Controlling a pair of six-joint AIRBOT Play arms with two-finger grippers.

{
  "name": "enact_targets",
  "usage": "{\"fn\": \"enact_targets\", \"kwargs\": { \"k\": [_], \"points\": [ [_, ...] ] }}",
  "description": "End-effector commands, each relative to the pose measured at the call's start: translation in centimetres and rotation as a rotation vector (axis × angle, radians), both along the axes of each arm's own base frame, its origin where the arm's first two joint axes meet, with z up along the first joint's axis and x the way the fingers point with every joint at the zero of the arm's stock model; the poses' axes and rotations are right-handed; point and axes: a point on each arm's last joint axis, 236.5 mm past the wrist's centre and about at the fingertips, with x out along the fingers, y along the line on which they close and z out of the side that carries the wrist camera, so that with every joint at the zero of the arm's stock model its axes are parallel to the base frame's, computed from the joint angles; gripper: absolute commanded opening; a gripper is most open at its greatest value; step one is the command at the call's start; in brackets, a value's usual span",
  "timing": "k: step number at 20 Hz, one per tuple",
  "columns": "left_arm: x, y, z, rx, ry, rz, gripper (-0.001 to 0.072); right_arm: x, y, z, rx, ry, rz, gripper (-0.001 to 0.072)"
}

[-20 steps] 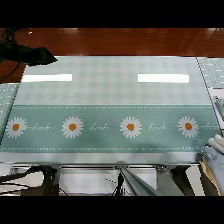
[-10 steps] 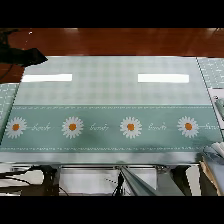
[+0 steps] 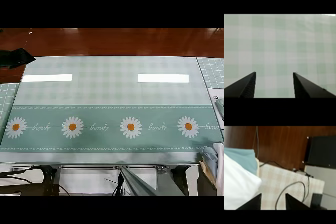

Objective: Fold the shirts.

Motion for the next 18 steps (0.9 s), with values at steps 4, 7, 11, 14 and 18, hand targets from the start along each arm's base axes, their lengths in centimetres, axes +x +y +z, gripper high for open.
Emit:
{"fn": "enact_targets", "kwargs": {
  "k": [4, 7, 11, 14, 18],
  "points": [
    [-1.0, -4.1, 5.1, 0.072, -0.12, -0.127, 0.0594, 20.5, -2.3, 2.7, -0.098, -0.458, 0.68, 0.0403],
    [-3.3, -7.7, 6.6, 0.191, -0.112, -0.236, 0.0606, 31.5, 6.0, 1.0, 0.158, -0.676, 0.985, 0.0403],
    [-8.2, -12.0, 2.8, 0.316, 0.153, -0.293, 0.072, 37.6, 14.7, -3.2, 0.403, -0.639, 1.18, 0.0455],
    [-10.2, -15.2, 1.5, 0.457, 0.219, -0.363, 0.072, 39.8, 19.8, -6.3, 0.527, -0.54, 1.301, 0.0606],
    [-11.2, -19.5, 0.3, 0.558, 0.218, -0.474, 0.072, 40.7, 23.9, -9.1, 0.617, -0.448, 1.385, 0.0605]
  ]
}}
